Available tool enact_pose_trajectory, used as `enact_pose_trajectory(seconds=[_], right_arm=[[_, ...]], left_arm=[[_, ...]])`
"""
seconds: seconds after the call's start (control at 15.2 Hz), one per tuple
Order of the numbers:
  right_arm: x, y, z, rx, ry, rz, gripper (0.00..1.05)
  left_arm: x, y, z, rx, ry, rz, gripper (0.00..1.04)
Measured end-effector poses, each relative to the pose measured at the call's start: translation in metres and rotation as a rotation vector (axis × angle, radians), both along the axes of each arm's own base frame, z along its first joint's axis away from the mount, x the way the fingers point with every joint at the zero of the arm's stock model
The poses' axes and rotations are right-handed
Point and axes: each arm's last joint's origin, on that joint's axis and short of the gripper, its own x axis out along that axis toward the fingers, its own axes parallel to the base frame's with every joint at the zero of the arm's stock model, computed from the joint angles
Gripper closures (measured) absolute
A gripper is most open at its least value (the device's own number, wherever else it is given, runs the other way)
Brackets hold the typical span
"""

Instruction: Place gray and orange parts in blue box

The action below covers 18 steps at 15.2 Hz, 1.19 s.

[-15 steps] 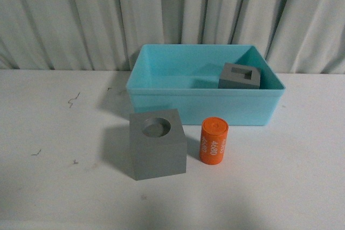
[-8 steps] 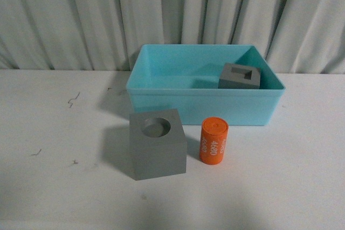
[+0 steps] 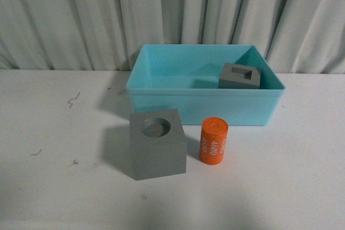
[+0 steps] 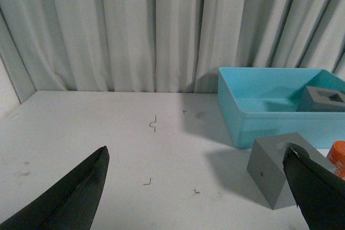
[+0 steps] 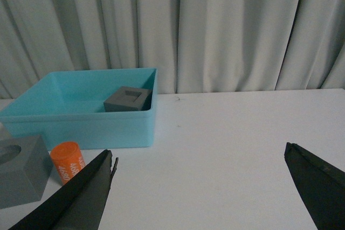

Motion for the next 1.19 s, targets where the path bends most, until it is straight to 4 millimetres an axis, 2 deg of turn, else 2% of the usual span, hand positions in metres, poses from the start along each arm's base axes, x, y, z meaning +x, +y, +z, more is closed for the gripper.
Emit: enact_pose_trajectory(seconds=[0.2, 0.26, 0.33, 0.4, 0.46, 0.59, 0.73, 0.92, 1.05, 1.19], right_arm=[[0.0, 0.0, 0.0, 0.0, 0.0, 0.0, 0.06], [0.0, 0.0, 0.0, 0.0, 0.0, 0.0, 0.06], [0.0, 0.0, 0.0, 0.0, 0.0, 0.001, 0.06], [0.0, 0.0, 0.0, 0.0, 0.0, 0.002, 0.06], [0.0, 0.0, 0.0, 0.0, 0.001, -0.003, 0.06], [0.0, 0.0, 0.0, 0.0, 0.0, -0.001, 0.06], [0.0, 0.0, 0.0, 0.0, 0.0, -0.001, 0.06], [0.0, 0.0, 0.0, 0.0, 0.0, -0.001, 0.06], [0.0, 0.0, 0.0, 0.0, 0.0, -0.001, 0.06], [0.0, 0.0, 0.0, 0.0, 0.0, -0.001, 0.06]], left_arm=[[0.0, 0.0, 0.0, 0.0, 0.0, 0.0, 0.07], [-0.002, 0.0, -0.002, -0.044, 0.143, -0.008, 0.07], [0.002, -0.002, 0.003, -0.156, 0.43, 0.006, 0.07], [0.009, -0.002, 0.009, -0.263, 0.607, 0.063, 0.07], [0.013, -0.004, 0.01, -0.346, 0.666, 0.091, 0.07], [0.027, -0.003, 0.017, -0.423, 0.651, 0.126, 0.07], [0.04, -0.001, 0.02, -0.428, 0.626, 0.138, 0.07], [0.07, -0.001, 0.026, -0.39, 0.61, 0.138, 0.07], [0.091, -0.008, 0.038, -0.363, 0.567, 0.119, 0.07], [0.109, -0.019, 0.042, -0.334, 0.56, 0.105, 0.07]])
